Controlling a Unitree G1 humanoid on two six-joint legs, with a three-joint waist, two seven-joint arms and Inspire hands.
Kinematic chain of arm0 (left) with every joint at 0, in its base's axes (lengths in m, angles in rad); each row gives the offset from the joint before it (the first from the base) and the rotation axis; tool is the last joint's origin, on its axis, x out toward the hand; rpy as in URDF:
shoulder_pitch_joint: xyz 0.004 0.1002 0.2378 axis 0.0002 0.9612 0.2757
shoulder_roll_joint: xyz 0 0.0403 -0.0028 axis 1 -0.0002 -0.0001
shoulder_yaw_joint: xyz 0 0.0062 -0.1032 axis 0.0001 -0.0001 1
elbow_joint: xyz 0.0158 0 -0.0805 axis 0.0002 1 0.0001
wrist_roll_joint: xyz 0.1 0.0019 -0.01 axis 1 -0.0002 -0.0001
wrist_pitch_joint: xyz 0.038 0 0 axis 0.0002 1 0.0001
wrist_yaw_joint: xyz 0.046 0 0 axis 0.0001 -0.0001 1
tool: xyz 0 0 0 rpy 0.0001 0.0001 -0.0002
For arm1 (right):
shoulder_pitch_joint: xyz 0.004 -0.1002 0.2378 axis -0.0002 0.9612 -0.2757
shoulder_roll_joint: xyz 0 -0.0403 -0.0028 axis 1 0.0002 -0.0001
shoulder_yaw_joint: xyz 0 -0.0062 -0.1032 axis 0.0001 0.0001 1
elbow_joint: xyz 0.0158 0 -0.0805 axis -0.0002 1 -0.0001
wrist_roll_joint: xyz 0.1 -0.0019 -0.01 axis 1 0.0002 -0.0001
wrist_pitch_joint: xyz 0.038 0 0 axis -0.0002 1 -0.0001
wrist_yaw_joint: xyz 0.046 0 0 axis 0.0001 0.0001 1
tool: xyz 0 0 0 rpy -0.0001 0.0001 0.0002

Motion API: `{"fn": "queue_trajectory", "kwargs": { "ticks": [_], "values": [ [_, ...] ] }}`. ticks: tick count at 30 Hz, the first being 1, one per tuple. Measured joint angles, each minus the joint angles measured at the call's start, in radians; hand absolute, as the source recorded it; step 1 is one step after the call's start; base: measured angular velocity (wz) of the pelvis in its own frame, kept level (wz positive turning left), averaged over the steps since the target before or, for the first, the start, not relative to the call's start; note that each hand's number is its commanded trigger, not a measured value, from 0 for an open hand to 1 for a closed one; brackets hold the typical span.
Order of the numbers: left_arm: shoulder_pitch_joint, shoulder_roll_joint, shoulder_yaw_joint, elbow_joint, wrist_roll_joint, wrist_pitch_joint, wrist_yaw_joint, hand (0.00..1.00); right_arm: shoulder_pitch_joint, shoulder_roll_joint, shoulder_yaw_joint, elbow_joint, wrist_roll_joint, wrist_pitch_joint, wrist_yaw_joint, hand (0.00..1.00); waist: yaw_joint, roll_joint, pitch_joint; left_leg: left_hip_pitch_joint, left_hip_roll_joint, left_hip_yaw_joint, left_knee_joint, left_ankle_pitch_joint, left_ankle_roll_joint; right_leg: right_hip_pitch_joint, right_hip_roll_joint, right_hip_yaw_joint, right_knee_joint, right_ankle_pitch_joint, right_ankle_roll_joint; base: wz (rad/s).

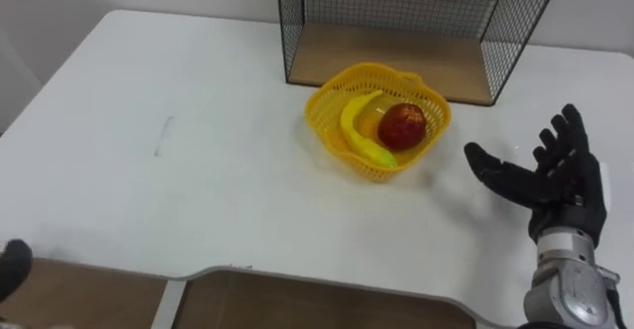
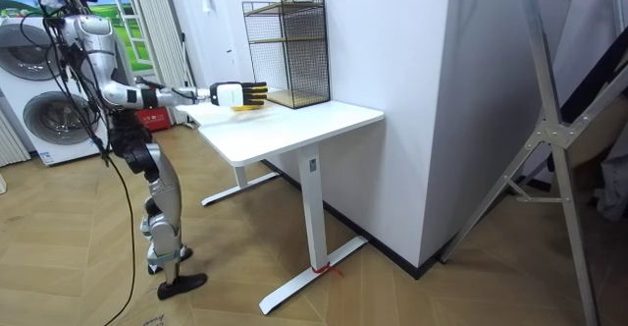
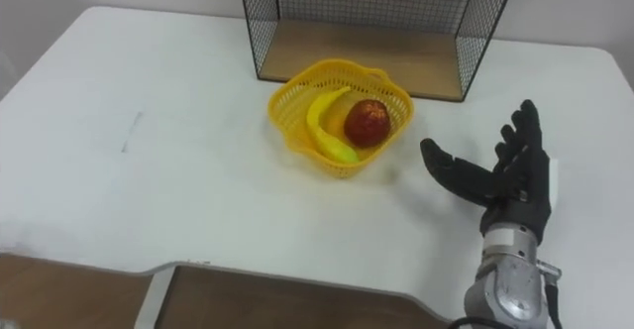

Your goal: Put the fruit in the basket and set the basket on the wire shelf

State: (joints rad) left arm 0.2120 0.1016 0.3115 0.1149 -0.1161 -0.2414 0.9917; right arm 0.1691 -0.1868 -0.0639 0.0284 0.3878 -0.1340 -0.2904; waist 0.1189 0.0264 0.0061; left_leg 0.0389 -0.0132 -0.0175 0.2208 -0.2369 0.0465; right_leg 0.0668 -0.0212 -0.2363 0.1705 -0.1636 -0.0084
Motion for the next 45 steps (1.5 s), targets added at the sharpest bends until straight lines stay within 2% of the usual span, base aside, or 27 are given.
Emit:
{"fn": "queue_trajectory", "kwargs": {
  "ticks": [2, 5, 9, 14, 17, 20, 26, 30, 34, 45],
  "values": [
    [-0.003, 0.001, 0.001, -0.043, 0.019, -0.010, 0.001, 0.00, 0.000, 0.001, 0.003, 0.002, 0.000, 0.000, 0.019, 0.00, 0.000, 0.003, 0.0035, -0.002, 0.000, 0.003, -0.004, 0.000, 0.000, -0.004, 0.001, 0.005, 0.000, 0.000, 0.001, -0.06],
    [-0.011, 0.002, 0.001, -0.097, 0.091, -0.010, -0.023, 0.00, 0.003, 0.007, -0.001, 0.006, 0.001, 0.000, 0.045, 0.00, -0.004, 0.002, 0.0030, -0.010, -0.001, 0.009, -0.001, 0.000, 0.000, -0.014, 0.003, 0.007, -0.001, 0.000, 0.001, -0.04],
    [-0.036, 0.002, -0.014, -0.155, 0.091, -0.010, -0.086, 0.00, 0.003, 0.017, 0.000, 0.007, -0.001, -0.003, 0.060, 0.00, -0.008, -0.003, 0.0032, -0.009, -0.002, 0.008, 0.001, 0.000, 0.000, -0.013, 0.004, 0.007, -0.001, 0.000, 0.001, 0.00],
    [-0.059, 0.005, -0.092, -0.173, 0.086, -0.013, -0.186, 0.00, 0.001, 0.025, 0.013, 0.052, -0.001, -0.040, 0.085, 0.00, -0.010, -0.006, 0.0067, 0.008, 0.000, 0.011, -0.001, 0.000, 0.000, 0.003, 0.003, 0.014, -0.003, 0.000, 0.001, 0.00],
    [-0.064, 0.003, -0.166, -0.164, 0.087, -0.013, -0.300, 0.00, -0.013, 0.032, 0.021, 0.084, -0.009, -0.041, 0.108, 0.00, -0.027, -0.005, 0.0106, 0.002, -0.001, 0.011, 0.002, 0.000, 0.000, 0.001, -0.001, 0.012, -0.002, 0.000, 0.001, 0.03],
    [-0.068, 0.002, -0.190, -0.153, 0.085, -0.011, -0.383, 0.00, -0.015, 0.037, 0.021, 0.084, -0.005, -0.041, 0.136, 0.00, -0.045, -0.005, 0.0106, 0.004, 0.000, 0.015, 0.001, 0.000, 0.000, 0.001, -0.001, 0.014, -0.002, -0.001, 0.001, -0.03],
    [-0.114, -0.002, -0.222, -0.153, 0.022, -0.009, -0.481, 0.00, -0.041, 0.045, 0.023, 0.085, 0.053, -0.043, 0.170, 0.00, -0.074, -0.004, 0.0105, 0.004, 0.002, 0.024, 0.002, 0.000, 0.000, -0.003, 0.004, 0.021, -0.002, -0.001, 0.001, -0.03],
    [-0.122, -0.002, -0.223, -0.153, -0.004, -0.009, -0.516, 0.00, -0.044, 0.057, 0.023, 0.086, 0.090, -0.049, 0.184, 0.00, -0.083, -0.004, 0.0099, 0.010, 0.002, 0.040, 0.002, 0.000, 0.000, -0.003, 0.005, 0.039, 0.000, -0.001, 0.001, -0.12],
    [-0.135, -0.011, -0.241, -0.152, -0.036, -0.009, -0.593, 0.00, -0.046, 0.068, 0.026, 0.086, 0.133, -0.056, 0.207, 0.00, -0.091, -0.008, 0.0103, 0.008, 0.005, 0.048, 0.004, 0.000, 0.000, -0.015, 0.003, 0.048, 0.006, 0.000, 0.001, -0.06],
    [-0.146, -0.018, -0.329, -0.125, -0.161, -0.006, -0.785, 0.00, -0.076, 0.080, 0.109, 0.091, 0.196, -0.061, 0.288, 0.00, -0.100, -0.007, 0.0107, 0.026, 0.008, 0.073, 0.000, 0.000, 0.000, -0.015, 0.006, 0.075, 0.013, 0.000, 0.002, -0.07]
  ]
}}
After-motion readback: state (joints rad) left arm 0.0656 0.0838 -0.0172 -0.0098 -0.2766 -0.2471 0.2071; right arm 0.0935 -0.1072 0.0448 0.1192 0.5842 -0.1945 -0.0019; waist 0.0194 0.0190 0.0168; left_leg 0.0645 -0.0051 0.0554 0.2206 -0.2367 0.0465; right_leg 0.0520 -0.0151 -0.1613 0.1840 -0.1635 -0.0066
